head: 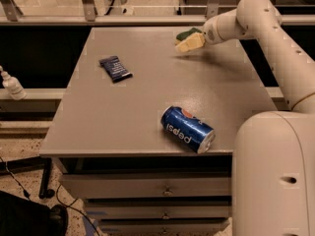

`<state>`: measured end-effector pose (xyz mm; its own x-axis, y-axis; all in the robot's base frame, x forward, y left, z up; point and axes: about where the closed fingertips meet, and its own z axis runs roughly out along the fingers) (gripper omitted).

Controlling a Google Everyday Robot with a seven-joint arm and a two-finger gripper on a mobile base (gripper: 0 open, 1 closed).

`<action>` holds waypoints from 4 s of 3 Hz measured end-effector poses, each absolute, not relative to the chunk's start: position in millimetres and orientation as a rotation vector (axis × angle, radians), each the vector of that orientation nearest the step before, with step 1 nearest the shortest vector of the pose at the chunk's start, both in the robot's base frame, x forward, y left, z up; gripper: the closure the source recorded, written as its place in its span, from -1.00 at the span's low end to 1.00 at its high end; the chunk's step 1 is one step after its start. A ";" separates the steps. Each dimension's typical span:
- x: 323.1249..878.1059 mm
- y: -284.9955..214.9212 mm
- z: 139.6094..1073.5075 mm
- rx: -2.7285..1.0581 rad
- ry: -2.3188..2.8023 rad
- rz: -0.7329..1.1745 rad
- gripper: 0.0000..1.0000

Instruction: Move sponge near rxbar blueberry

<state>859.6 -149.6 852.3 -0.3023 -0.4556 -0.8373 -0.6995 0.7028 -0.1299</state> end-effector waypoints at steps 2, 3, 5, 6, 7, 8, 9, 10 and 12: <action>880.6 -160.4 840.2 -0.851 1.955 0.278 -0.17; 879.7 -162.4 837.5 -0.862 1.955 0.273 0.28; 840.2 -141.3 873.2 -1.022 1.890 0.347 1.00; 806.8 -111.9 886.2 -1.170 1.839 0.418 1.00; 772.3 -79.6 892.5 -1.340 1.776 0.466 1.00; 742.3 -50.1 895.9 -1.485 1.699 0.496 1.00; 717.6 -22.7 896.5 -1.591 1.618 0.527 1.00; 702.0 -2.6 888.1 -1.666 1.554 0.549 1.00; 701.4 17.9 872.9 -1.734 1.479 0.559 0.65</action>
Offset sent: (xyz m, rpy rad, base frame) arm 0.0299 -0.0229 -0.0104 -0.0141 -0.0412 -0.0665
